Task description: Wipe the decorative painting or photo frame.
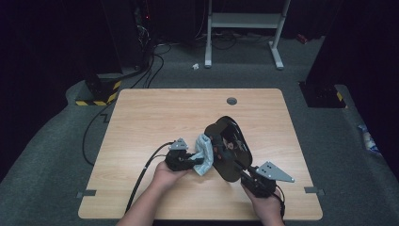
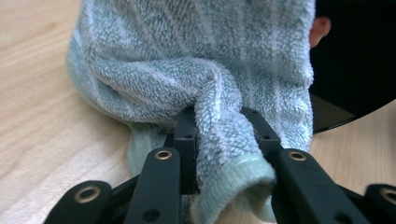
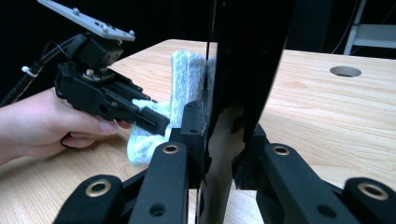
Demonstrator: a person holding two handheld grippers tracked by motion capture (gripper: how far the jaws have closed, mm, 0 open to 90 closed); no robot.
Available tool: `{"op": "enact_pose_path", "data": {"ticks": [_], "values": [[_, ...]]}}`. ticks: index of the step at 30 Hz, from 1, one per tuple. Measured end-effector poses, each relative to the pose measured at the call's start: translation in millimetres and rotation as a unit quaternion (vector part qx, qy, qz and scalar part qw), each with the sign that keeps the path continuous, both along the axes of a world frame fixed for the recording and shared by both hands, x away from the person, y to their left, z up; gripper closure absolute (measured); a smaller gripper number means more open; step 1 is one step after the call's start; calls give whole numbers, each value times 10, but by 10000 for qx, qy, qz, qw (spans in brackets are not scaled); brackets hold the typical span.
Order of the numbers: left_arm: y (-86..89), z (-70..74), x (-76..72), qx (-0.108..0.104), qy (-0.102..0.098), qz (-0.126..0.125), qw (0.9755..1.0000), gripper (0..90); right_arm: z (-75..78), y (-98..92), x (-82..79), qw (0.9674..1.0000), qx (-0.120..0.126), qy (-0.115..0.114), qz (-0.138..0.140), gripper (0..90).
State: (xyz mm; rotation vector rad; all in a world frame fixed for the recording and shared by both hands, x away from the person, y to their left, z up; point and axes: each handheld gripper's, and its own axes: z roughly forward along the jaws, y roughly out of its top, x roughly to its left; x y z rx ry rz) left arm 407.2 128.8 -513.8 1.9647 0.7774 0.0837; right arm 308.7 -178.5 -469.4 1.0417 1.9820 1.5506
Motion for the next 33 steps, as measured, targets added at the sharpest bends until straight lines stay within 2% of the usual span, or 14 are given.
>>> {"op": "enact_pose_path", "data": {"ticks": [2,6,7,8,16,17,18,19,24,25,27,29,30,33], "values": [[14,57,-4,-84,-62,42,9999,706,1,0,2,10000,-5,4,2,774],[18,212,-35,-526,-244,146,9982,706,0,-6,8,10000,3,1,18,774],[18,212,-35,-526,-244,146,9982,706,0,-6,8,10000,3,1,18,774],[5,298,-47,-631,-389,183,9971,706,-1,-4,6,10000,5,2,13,774],[-35,683,-50,-1005,-790,155,9917,705,-6,-9,9,10000,8,-15,26,773],[-35,683,-50,-1005,-790,155,9917,706,-6,-9,9,10000,8,-15,26,773],[-47,775,-48,-1157,-835,100,9897,706,-7,-12,12,10000,16,-6,37,773],[-47,775,-48,-1157,-835,100,9897,706,-7,-12,12,10000,16,-6,37,773],[-156,1072,-77,-1199,-1143,-52,9862,706,-5,-11,9,10000,3,-16,25,773],[-156,1072,-77,-1199,-1143,-52,9862,706,-5,-11,9,10000,3,-16,25,773],[-210,1231,-89,-1202,-1306,-93,9841,705,-5,-10,7,10000,7,-9,13,773],[-232,1283,-96,-1190,-1356,-112,9835,705,-4,-6,5,10000,11,0,5,773],[-279,1380,-110,-1147,-1484,-144,9822,705,-4,-5,5,10000,15,1,2,773],[-326,1464,-124,-1137,-1571,-170,9809,704,-5,-6,7,10000,23,0,4,773]]}}
